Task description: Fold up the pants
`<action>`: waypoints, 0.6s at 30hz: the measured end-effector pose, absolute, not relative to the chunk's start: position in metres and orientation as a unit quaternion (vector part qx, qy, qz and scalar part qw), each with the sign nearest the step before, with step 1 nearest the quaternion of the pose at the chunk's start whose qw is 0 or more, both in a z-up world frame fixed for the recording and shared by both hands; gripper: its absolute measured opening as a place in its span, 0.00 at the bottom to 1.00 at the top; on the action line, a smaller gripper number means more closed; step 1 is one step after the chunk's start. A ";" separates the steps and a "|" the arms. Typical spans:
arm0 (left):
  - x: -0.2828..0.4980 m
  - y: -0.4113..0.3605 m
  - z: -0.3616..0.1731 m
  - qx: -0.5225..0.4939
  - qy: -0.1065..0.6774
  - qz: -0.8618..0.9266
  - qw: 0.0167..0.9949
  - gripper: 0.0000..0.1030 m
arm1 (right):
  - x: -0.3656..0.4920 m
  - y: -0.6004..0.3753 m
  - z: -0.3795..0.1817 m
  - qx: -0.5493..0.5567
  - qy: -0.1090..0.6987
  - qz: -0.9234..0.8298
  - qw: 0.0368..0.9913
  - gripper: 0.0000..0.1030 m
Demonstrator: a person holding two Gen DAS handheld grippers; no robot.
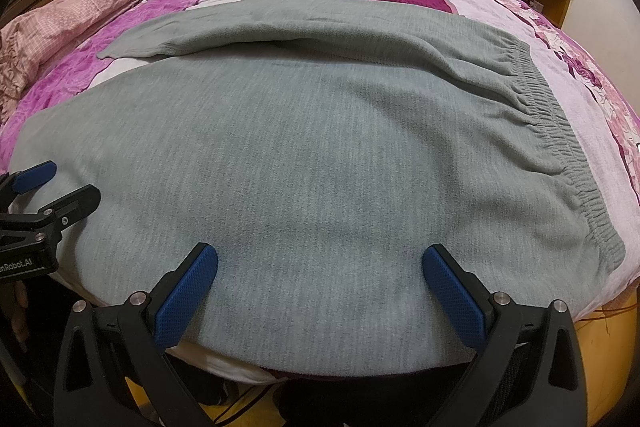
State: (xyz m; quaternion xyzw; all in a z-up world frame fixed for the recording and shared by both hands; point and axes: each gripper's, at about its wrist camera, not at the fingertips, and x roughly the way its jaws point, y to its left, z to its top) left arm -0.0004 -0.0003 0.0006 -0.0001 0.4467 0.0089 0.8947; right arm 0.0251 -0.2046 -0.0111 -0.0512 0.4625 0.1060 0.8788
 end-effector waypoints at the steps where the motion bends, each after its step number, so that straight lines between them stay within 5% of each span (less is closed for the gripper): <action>1: -0.001 0.000 0.001 0.000 0.447 0.009 0.895 1.00 | 0.025 -0.205 -0.011 -0.051 0.462 0.106 0.879 0.97; 18: 0.003 0.001 0.003 0.004 0.450 0.011 0.893 1.00 | 0.024 -0.202 -0.010 -0.053 0.464 0.105 0.878 0.97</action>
